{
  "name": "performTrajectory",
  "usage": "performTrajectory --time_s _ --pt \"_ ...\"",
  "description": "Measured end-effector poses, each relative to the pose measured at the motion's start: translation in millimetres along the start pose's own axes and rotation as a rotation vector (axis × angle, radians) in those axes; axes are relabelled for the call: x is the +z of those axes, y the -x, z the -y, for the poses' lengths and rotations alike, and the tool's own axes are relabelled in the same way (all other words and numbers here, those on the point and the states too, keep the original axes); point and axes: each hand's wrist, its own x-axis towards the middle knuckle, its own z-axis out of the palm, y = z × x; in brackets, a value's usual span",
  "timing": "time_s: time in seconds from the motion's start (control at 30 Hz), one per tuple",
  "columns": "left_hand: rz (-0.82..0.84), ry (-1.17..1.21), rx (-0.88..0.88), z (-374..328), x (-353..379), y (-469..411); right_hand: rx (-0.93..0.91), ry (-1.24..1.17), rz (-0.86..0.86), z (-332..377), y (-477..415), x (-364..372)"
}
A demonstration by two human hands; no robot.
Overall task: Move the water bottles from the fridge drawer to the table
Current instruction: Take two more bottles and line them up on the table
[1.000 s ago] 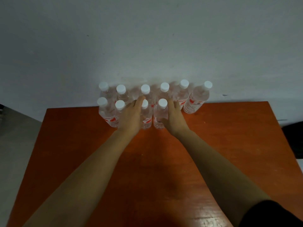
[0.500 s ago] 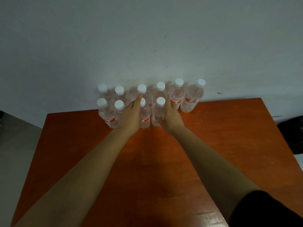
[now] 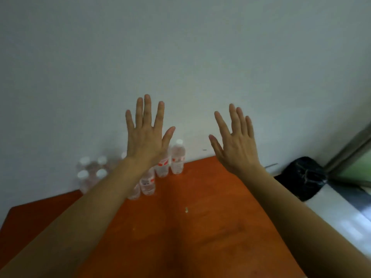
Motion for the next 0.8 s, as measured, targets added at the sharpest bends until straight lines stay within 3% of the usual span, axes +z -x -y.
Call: performTrajectory --time_s 0.1,0.17,0.27,0.4,0.6,0.8 --pt "-0.059 0.120 0.144 -107 -29 -23 0.161 0.136 -0.054 -96 59 -76" --pt "-0.102 0.144 0.327 -213 -66 -17 0.375 0.293 -0.123 -169 136 -156" --pt "-0.146 0.230 0.366 -275 -88 -14 0.450 0.318 -0.114 -209 185 -202" --pt "-0.234 0.448 0.617 -442 -150 46 0.678 0.488 -0.213 -278 318 -312" --pt "-0.282 0.690 0.908 -632 -220 165 0.934 0.721 -0.205 -319 502 -413" --pt "-0.210 0.830 1.170 -775 -260 278 1.159 0.884 -0.196 -341 647 -474"
